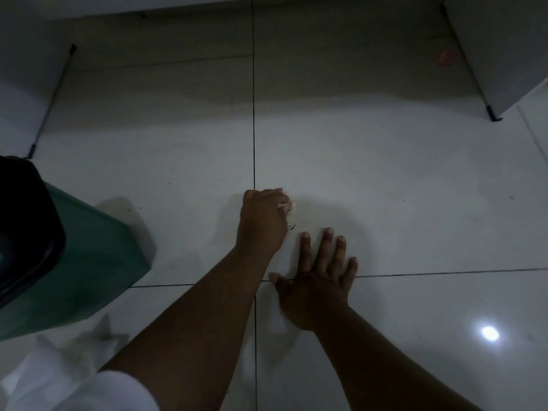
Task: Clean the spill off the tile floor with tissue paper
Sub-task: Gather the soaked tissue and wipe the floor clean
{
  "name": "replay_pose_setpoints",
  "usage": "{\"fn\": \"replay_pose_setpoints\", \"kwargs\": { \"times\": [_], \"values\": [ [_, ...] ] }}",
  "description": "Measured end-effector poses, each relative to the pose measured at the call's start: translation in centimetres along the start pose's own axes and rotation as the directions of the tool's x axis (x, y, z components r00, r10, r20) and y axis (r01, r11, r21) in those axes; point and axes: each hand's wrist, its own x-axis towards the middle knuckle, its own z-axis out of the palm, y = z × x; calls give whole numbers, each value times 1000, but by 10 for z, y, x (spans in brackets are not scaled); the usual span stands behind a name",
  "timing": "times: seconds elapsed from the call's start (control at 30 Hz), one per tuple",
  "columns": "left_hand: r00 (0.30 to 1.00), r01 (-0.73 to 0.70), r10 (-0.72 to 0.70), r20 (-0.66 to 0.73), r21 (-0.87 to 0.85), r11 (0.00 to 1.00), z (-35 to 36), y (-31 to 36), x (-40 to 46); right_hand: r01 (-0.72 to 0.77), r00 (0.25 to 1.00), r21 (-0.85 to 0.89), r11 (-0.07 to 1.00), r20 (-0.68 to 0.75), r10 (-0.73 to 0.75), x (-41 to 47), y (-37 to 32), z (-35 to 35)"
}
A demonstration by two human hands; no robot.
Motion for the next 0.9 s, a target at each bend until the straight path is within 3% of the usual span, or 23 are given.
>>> {"fn": "replay_pose_setpoints", "kwargs": {
  "times": [0.13,0.2,0.33,0.53,0.73,0.9],
  "values": [
    [974,-189,188,127,-4,982,-3,3,-9,-3,1000,-2,1000,-5,3,-1,0,1],
    [966,-230,229,121,-10,973,-12,-5,-7,0,1000,-8,1000,-7,0,0,0,1],
    [993,-80,65,-101,-153,985,-22,-16,0,0,1000,-1,1000,-2,0,0,0,1],
    [988,-144,143,65,16,989,-20,-16,-14,4,1000,8,1000,10,-5,-2,0,-1],
    [996,40,-48,-79,-99,994,-32,-36,-16,5,1000,0,1000,0,-5,-1,-2,-3],
    [995,-84,83,54,19,996,-29,-32,-51,6,1000,-8,1000,23,-6,-1,0,-3]
  ]
}}
